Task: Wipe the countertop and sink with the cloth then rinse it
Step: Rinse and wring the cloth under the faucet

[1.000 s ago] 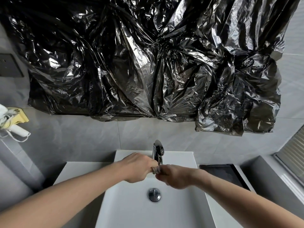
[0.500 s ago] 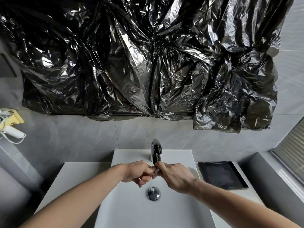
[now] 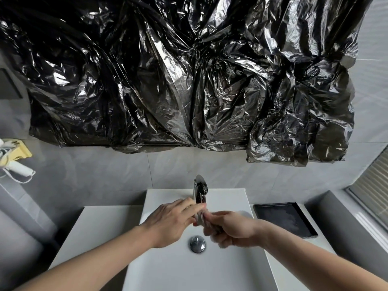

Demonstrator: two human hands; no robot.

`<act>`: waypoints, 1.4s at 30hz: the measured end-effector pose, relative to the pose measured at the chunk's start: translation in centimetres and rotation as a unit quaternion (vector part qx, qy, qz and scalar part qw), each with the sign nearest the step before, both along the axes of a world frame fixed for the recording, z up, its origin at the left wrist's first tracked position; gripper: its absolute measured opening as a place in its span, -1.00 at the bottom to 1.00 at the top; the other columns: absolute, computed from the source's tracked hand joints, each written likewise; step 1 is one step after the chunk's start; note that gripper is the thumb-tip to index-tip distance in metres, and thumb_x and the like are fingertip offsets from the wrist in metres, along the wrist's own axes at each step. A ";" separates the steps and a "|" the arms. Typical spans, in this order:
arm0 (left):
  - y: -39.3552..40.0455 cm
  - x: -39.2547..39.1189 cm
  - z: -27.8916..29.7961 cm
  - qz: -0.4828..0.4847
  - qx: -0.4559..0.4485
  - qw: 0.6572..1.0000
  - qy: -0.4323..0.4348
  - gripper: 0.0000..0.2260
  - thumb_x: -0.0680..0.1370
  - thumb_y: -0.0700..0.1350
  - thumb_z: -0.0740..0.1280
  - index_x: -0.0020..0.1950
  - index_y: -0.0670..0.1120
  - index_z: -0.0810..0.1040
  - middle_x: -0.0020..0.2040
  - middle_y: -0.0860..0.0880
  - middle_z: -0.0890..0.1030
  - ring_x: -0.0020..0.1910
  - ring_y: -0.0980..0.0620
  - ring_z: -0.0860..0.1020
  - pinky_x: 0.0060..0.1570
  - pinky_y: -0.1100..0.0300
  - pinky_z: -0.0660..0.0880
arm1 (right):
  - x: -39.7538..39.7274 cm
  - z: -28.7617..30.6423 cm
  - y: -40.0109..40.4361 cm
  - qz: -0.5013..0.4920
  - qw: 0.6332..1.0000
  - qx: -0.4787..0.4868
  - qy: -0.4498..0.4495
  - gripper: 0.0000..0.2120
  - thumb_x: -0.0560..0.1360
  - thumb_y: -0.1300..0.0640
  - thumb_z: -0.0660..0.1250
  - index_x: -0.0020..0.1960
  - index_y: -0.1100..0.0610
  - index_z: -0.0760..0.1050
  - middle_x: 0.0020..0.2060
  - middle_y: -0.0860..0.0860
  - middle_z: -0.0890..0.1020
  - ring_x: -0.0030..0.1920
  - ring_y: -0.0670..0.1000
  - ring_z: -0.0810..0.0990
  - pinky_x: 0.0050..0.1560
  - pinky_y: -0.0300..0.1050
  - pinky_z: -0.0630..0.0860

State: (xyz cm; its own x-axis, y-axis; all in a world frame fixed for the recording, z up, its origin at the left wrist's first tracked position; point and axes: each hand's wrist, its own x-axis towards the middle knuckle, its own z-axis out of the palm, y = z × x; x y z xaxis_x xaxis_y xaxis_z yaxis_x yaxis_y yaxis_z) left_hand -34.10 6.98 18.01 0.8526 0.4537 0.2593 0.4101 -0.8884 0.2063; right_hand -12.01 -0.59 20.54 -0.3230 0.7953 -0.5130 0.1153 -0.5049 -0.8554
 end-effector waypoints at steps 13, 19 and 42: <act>0.1 3.0 -1.1 0.105 -0.410 0.901 -0.099 -0.68 0.70 -0.04 0.09 -0.13 -0.12 0.51 -0.26 0.11 0.53 -0.30 0.19 0.44 -0.13 0.18 0.45 | 0.6 -3.1 1.0 0.129 0.743 0.412 -0.512 -0.80 0.69 -0.06 0.03 0.10 0.03 0.33 -0.06 0.08 0.68 -0.11 0.31 0.58 -0.13 0.17 0.50; -1.0 4.3 -2.6 0.192 -0.592 0.775 -0.111 -0.65 0.75 -0.05 0.00 -0.16 -0.12 0.38 -0.39 0.05 0.28 -0.53 0.13 0.19 -0.47 0.25 0.20 | 1.3 -6.1 1.2 0.143 0.722 0.440 -0.514 -0.92 0.68 0.06 0.09 0.10 0.03 0.33 -0.07 0.05 0.67 -0.16 0.28 0.59 -0.27 0.05 0.37; -10.5 -1.4 -2.9 0.180 -0.357 0.897 -0.186 -0.88 0.51 -0.16 0.42 -0.12 0.07 0.58 -0.05 0.13 0.61 -0.07 0.10 0.60 -0.15 0.19 0.56 | -3.6 -6.7 -10.9 -0.204 0.940 0.215 -0.170 -0.69 0.65 0.08 0.36 -0.26 -0.02 0.63 -0.43 -0.08 0.56 -0.40 -0.10 0.49 -0.29 -0.20 0.49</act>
State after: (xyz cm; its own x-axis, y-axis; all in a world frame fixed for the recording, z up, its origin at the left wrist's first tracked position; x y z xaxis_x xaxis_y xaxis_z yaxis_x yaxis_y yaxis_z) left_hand -35.55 -3.54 15.12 0.5311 0.8468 0.0294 0.4288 -0.2985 0.8526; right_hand -15.65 -11.52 13.83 0.1789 0.9746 -0.1348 0.2911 -0.1833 -0.9390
